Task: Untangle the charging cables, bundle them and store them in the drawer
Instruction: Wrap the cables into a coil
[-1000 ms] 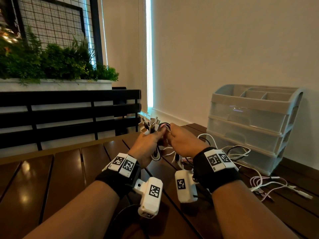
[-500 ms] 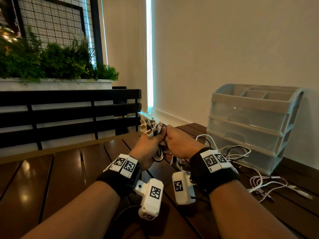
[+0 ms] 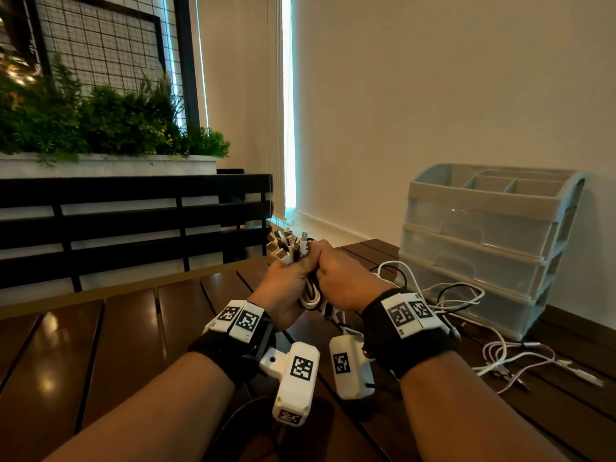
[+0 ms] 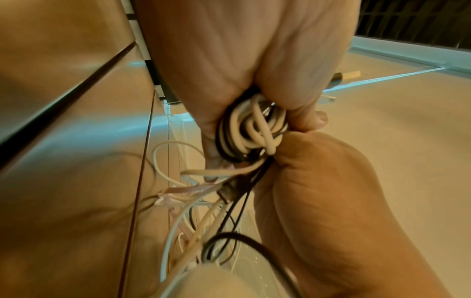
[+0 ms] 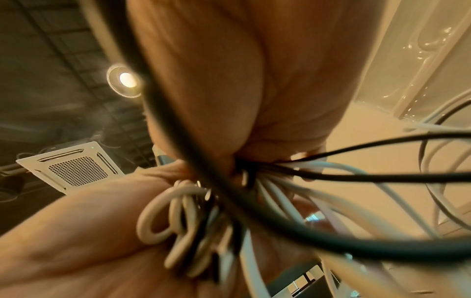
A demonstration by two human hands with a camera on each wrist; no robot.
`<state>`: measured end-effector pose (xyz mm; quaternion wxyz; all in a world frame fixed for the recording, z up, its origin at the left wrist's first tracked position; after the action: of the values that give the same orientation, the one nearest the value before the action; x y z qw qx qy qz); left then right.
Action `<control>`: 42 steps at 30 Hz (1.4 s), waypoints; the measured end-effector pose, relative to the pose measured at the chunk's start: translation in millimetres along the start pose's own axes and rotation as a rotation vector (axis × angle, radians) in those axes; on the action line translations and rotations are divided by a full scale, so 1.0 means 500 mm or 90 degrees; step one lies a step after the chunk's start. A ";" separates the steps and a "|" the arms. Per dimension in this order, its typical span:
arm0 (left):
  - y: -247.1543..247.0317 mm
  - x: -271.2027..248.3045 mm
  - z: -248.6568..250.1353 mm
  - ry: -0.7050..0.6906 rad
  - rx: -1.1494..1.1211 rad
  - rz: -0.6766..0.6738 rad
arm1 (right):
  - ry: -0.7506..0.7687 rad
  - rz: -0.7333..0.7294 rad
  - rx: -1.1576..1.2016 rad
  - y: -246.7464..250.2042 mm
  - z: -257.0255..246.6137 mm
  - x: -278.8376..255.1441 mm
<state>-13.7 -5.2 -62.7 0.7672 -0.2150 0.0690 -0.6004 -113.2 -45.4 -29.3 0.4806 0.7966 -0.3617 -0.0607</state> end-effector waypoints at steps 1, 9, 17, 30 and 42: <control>-0.001 -0.001 0.000 0.001 -0.007 -0.005 | 0.007 0.001 0.004 0.000 -0.003 -0.001; 0.009 0.000 0.000 0.001 -0.001 -0.016 | 0.006 -0.009 0.029 -0.002 -0.006 -0.006; 0.010 0.003 -0.003 0.000 0.015 -0.016 | 0.016 0.015 -0.086 0.000 0.010 0.004; 0.011 0.003 -0.005 -0.026 0.074 -0.057 | 0.083 0.022 0.027 0.035 0.014 -0.010; 0.015 0.001 0.006 -0.039 0.058 -0.021 | 0.161 0.232 0.159 0.019 0.031 0.010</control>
<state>-5.7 -3.4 -63.0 0.7680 -0.1990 0.0147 -0.6085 -121.4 -62.2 -28.5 0.4232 0.7725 -0.4410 0.1720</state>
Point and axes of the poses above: each hand's wrist, its own x-axis towards the middle knuckle, its own y-axis out of the back of the hand, z = x × y, the point moved 1 cm from there along x, towards the middle knuckle, and after that the axes turned 6 degrees about x, right-handed, at the moved point
